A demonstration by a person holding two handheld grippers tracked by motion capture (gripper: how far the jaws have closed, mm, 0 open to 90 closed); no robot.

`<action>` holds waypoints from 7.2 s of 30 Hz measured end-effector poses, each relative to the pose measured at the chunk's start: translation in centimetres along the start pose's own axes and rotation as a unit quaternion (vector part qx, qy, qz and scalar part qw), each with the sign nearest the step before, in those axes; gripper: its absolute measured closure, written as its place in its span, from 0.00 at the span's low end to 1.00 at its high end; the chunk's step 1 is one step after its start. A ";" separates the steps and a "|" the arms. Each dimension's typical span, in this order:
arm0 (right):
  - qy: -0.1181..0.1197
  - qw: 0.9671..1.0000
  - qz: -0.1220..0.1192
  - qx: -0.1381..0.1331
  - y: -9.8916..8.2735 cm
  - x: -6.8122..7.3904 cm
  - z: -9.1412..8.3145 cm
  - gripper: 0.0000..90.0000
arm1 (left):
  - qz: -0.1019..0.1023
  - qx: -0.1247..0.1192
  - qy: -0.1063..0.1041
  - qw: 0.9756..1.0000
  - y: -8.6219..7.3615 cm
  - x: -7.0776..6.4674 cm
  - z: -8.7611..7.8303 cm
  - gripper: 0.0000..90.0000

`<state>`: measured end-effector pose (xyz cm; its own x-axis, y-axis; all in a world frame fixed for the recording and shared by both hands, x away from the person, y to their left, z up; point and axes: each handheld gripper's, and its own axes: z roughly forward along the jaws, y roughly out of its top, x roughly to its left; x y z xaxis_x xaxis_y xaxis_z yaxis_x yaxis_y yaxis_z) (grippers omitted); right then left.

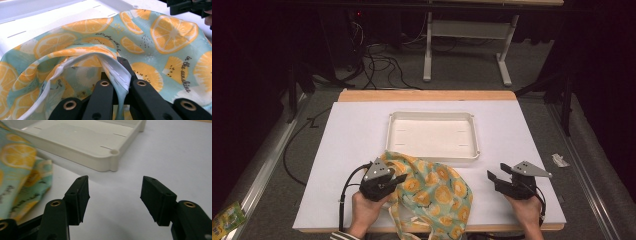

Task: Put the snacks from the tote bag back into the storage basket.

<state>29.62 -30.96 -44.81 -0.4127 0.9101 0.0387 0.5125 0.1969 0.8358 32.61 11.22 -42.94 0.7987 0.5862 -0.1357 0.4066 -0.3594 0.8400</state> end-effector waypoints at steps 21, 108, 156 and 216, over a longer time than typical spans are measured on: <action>0.110 0.993 -0.052 -0.010 0.9 6.7 -2.0 0.47 | -0.001 -0.002 0.006 1.000 0.7 0.2 0.6 1.00; 0.160 0.964 -0.174 0.125 -1.0 13.4 4.1 1.00 | -0.001 -0.011 -0.007 1.000 0.3 -0.5 0.2 1.00; 0.176 0.978 -0.109 -0.001 4.1 11.9 -0.2 0.58 | 0.023 -0.013 -0.022 0.999 2.9 -1.9 2.1 1.00; 0.093 0.995 -0.036 0.032 5.5 5.2 4.3 1.00 | 0.037 -0.007 -0.024 0.999 0.8 -2.0 -0.8 0.99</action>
<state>33.54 -23.62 -42.34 -0.5790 0.8108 0.0858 0.5207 0.2868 0.8041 30.94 10.34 -41.58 0.8467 0.5230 -0.0976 0.3396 -0.3900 0.8559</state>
